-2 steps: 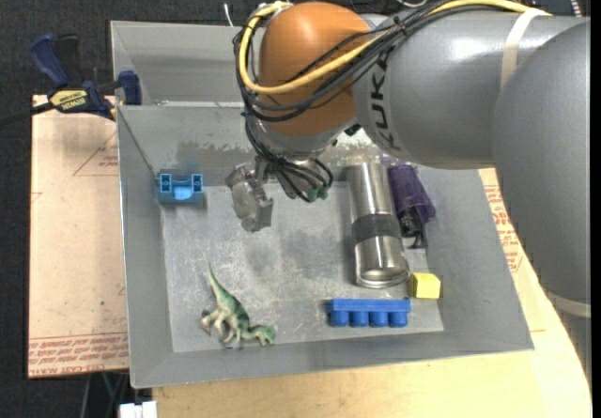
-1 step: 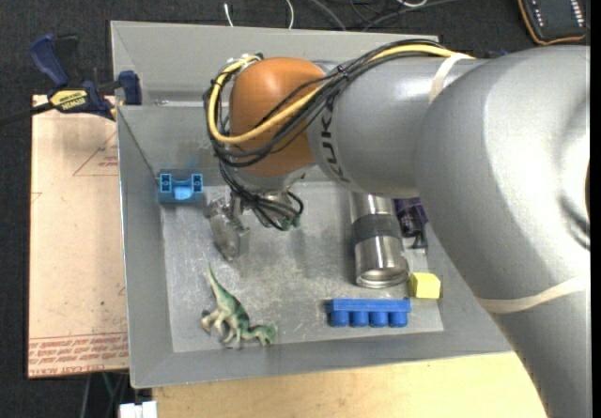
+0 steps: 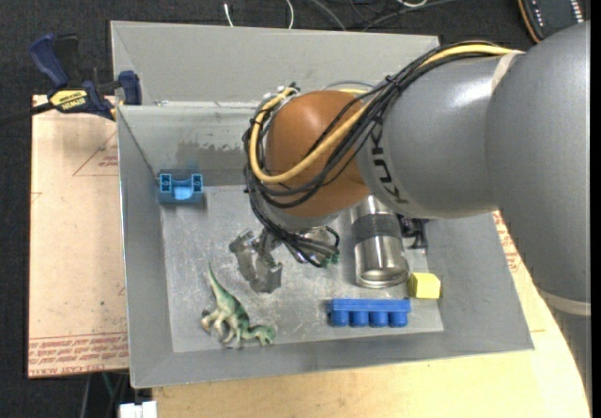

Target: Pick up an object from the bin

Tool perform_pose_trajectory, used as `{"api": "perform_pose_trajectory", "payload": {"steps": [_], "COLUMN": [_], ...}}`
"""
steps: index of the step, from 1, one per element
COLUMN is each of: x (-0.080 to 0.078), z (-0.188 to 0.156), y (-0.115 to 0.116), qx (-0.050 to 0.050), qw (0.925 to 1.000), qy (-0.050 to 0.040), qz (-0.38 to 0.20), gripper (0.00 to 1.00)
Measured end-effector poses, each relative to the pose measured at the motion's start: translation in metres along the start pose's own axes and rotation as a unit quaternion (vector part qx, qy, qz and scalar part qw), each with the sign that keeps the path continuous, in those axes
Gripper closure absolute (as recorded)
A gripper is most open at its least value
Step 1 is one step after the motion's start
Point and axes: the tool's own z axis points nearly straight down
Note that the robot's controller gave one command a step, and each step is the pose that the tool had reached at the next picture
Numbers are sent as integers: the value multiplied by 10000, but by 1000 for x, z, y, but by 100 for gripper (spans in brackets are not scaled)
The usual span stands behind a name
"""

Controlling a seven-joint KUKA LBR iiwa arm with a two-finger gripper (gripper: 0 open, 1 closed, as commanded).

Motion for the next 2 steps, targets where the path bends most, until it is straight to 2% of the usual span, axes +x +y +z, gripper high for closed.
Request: {"api": "perform_pose_trajectory", "payload": {"steps": [1,2], "x": [-52,-29], "z": [26,-32], "y": [-35,-67], "qx": [-15,-11], "qw": [9880,9974], "qy": [23,-19], "qz": [1547,717], "gripper": [100,100]}}
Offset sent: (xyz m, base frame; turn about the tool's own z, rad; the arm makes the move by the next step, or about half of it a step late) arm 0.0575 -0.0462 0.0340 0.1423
